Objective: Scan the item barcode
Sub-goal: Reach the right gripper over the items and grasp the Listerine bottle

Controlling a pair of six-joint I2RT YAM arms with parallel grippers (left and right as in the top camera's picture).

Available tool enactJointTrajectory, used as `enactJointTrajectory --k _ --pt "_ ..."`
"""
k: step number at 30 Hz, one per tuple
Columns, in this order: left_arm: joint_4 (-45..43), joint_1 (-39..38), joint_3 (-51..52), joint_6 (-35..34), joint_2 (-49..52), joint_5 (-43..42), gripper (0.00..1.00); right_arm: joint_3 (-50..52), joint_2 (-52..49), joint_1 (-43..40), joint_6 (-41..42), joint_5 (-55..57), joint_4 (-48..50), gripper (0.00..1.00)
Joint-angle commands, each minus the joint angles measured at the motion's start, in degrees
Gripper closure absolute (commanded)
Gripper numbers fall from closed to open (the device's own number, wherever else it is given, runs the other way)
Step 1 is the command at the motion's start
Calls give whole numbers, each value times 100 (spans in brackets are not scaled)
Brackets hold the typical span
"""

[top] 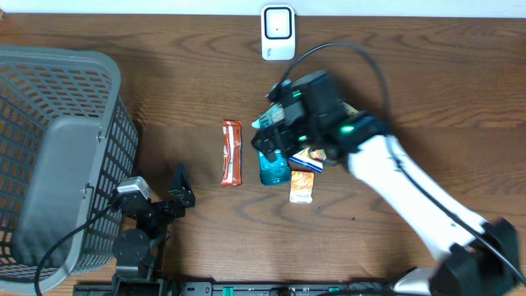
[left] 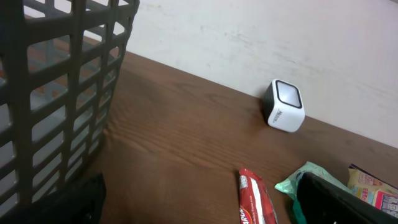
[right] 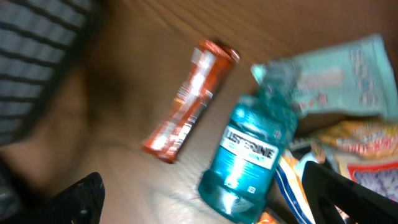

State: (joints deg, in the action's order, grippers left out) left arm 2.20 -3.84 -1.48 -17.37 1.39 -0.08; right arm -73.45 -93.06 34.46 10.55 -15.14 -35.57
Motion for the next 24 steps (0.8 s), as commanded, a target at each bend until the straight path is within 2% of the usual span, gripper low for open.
enactJointTrajectory --k 1,5,8,14,19,24 --pt "199 24 125 -52 -4 57 2 -114 -356 560 855 2184 9 4" --pt "199 24 125 -52 -4 57 2 -212 -907 1158 1335 3679 28 4" --pt "199 24 125 -52 -4 57 2 -256 -1320 1318 1574 4218 79 4" --pt "199 24 125 -52 -4 57 2 -264 -1976 1322 1687 4181 203 13" --pt "199 24 125 -52 -4 57 2 -264 -2055 1322 1685 4179 258 13" --pt "199 24 125 -52 -4 57 2 -264 -2068 1322 1683 4183 -24 19"
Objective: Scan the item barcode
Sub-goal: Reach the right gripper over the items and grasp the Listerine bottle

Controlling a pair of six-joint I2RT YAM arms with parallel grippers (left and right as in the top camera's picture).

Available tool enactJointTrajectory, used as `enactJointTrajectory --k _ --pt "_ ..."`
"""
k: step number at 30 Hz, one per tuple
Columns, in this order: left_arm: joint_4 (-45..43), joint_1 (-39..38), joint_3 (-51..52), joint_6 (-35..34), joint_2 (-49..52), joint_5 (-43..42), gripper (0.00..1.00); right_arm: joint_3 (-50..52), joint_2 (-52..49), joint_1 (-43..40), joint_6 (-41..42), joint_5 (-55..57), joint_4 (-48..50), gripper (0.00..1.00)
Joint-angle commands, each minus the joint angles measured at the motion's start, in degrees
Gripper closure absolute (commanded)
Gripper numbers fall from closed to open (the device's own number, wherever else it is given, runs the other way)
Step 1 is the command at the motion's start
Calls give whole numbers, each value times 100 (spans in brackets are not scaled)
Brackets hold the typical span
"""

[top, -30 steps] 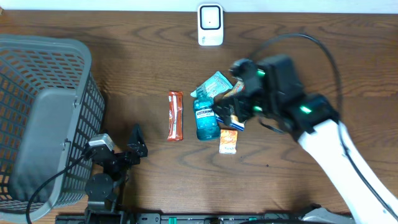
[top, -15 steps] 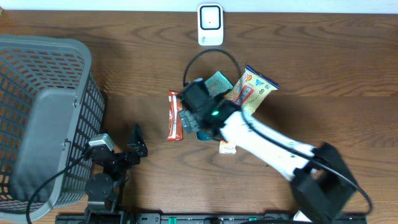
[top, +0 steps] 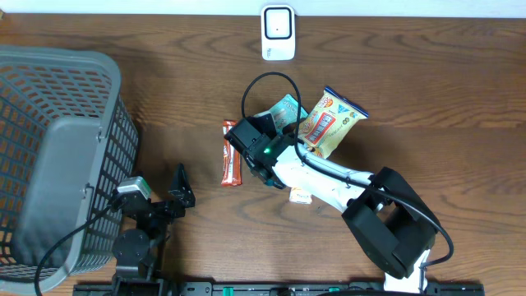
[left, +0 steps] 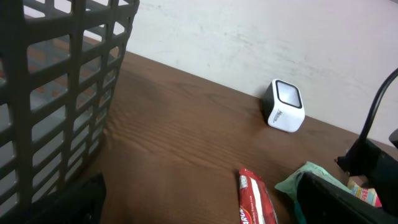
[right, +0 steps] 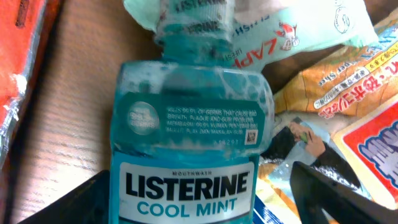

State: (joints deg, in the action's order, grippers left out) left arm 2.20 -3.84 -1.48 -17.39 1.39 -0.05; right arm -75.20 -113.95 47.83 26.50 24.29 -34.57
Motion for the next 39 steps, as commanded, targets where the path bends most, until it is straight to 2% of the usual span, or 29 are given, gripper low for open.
enactJointTrajectory --k 1,8,10,12,15,21,30,35,39 --pt "199 24 125 -50 -4 55 2 -90 7 -15 85 238 -203 19" --pt "199 24 125 -50 -4 55 2 -87 -446 63 -44 236 -557 20" --pt "199 24 125 -50 -4 55 2 -90 -632 61 -44 234 -658 25" --pt "199 24 125 -50 -4 55 2 -87 -785 50 -68 208 -765 34" --pt "199 24 125 -50 -4 57 2 -87 -883 17 -236 -63 -859 61" --pt "199 24 125 -50 -4 57 2 -345 -647 -125 -282 -699 -1349 77" --pt "199 24 125 -50 -4 55 2 -1141 -7 -511 -1676 -2470 -2302 82" --pt "199 24 125 -50 -4 55 2 -1121 105 -787 -2391 -3281 -2127 82" --pt "199 24 125 -50 -4 57 2 -734 24 -984 -2804 -3947 -1419 82"
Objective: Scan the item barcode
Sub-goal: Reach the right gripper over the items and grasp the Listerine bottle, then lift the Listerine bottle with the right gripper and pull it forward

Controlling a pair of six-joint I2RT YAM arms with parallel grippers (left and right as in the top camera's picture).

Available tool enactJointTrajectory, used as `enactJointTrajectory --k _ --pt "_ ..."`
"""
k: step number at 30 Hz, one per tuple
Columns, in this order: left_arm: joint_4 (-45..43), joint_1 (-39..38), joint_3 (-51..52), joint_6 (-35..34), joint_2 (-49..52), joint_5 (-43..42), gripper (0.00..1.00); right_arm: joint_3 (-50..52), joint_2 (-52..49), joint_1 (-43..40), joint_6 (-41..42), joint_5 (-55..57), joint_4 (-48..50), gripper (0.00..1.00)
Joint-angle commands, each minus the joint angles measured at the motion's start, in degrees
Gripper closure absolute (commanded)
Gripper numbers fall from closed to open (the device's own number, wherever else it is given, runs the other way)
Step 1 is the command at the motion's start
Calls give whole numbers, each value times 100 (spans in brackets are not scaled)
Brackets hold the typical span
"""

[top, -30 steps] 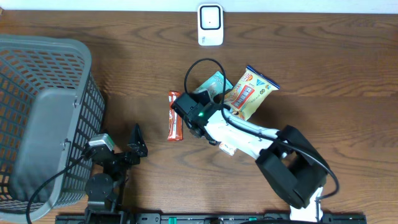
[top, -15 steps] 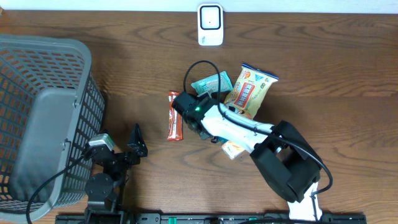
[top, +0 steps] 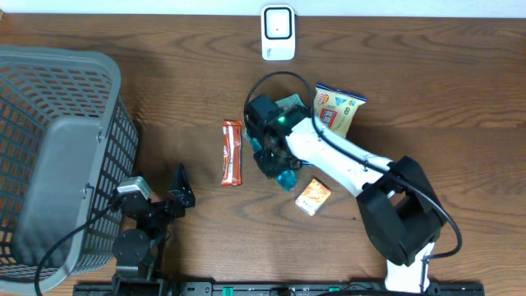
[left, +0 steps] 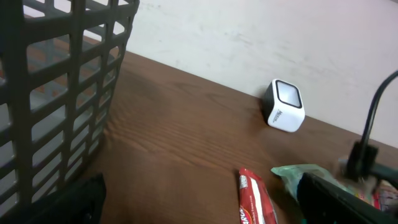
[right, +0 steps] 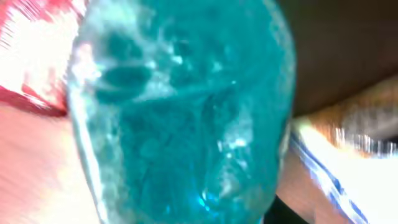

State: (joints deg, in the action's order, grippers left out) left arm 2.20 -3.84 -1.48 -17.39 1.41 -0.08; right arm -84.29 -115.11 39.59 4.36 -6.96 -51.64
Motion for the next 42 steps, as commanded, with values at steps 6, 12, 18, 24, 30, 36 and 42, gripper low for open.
enactJointTrajectory --k 6,12,18,24,30,36,42 --pt "199 24 125 -50 -7 57 2 315 120 -212 -592 -793 601 73" --pt "199 24 125 -50 -7 57 2 332 118 -210 -570 -238 608 67" --pt "199 24 125 -50 -7 57 2 332 118 -201 -479 -90 608 55" --pt "199 24 125 -50 -7 57 2 332 118 -212 -269 -87 610 52" --pt "199 24 125 -50 -7 59 2 254 120 -212 -168 -111 479 56" --pt "199 24 125 -50 -7 57 2 -544 122 -210 -76 -111 -431 43" --pt "199 24 125 -50 -7 57 2 -1646 122 -212 -74 -111 -1390 33"
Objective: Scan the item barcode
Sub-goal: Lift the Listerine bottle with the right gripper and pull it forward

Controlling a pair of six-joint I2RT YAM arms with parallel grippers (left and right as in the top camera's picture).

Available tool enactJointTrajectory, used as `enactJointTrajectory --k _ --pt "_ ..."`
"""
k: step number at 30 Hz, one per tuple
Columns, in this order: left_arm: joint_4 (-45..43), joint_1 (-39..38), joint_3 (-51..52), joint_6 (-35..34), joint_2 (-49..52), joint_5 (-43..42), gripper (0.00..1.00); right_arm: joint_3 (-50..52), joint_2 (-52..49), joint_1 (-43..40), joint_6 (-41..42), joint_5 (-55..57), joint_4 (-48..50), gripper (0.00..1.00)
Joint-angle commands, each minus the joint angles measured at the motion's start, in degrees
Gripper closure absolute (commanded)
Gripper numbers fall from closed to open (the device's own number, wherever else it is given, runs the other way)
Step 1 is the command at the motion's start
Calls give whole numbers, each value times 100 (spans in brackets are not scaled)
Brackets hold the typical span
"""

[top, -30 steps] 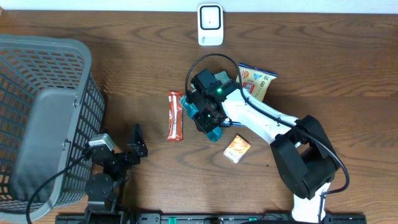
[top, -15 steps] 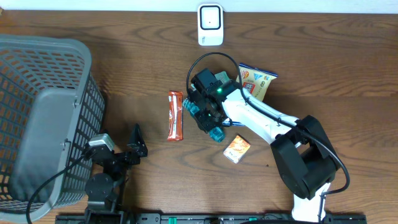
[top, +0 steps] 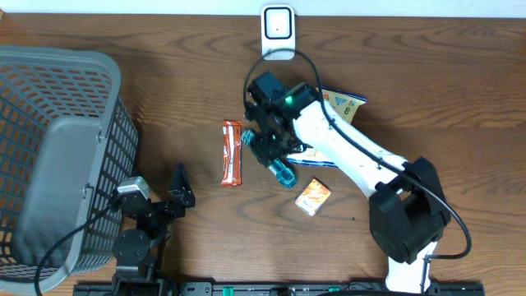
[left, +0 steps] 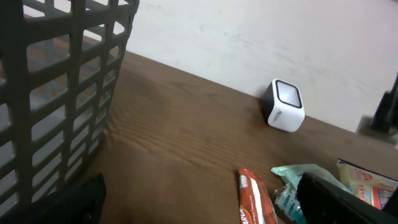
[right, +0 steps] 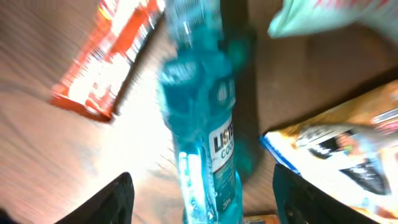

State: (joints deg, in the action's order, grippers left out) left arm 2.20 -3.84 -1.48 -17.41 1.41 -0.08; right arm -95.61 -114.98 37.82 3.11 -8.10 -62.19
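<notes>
A teal Listerine mouthwash bottle (top: 282, 171) lies tilted on the wooden table, right of a red snack bar (top: 232, 153). In the right wrist view the bottle (right: 202, 130) runs lengthwise between the two fingers of my right gripper (right: 208, 190), which stands open with a gap on each side. The white barcode scanner (top: 278, 33) stands at the far edge, facing the table. My left gripper (left: 199, 196) rests open low at the front left, well away; its view shows the scanner (left: 283, 106) and the bottle's end (left: 283, 200).
A grey mesh basket (top: 49, 148) fills the left side. A yellow snack bag (top: 339, 107), a green packet (left: 305, 173) and an orange packet (top: 312, 196) lie close round the bottle. The right arm's black cable (top: 308, 62) loops toward the scanner.
The right wrist camera was pressed close against the bottle; now it is farther back, with the whole bottle lying between the open fingers. The bottle and packets have barely shifted.
First my right gripper hovered over the heap, the bottle lying straight beside the red bar. Then it was down close over the bottle's label. Later the bottle lay turned diagonally and the orange packet had shifted right. Now the gripper is drawn back, open. The left arm stayed still.
</notes>
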Motion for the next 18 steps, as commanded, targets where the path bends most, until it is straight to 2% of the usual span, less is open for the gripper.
enactJointTrajectory --k 1,3,4,5,13,18 --pt "199 24 125 -48 -7 57 2 -651 109 -35 50 2 -476 32" --pt "199 24 125 -48 -7 59 2 -938 116 -35 48 7 -804 22" --pt "199 24 125 -48 -7 57 2 -1067 127 -35 46 31 -955 9" --pt "199 24 125 -48 -7 59 2 -1165 157 -35 46 59 -1082 1" --pt "199 24 125 -48 -7 57 2 -1255 1473 -90 44 372 -1482 1" --pt "199 24 125 -48 -7 57 2 -103 2848 -39 46 780 -769 1"
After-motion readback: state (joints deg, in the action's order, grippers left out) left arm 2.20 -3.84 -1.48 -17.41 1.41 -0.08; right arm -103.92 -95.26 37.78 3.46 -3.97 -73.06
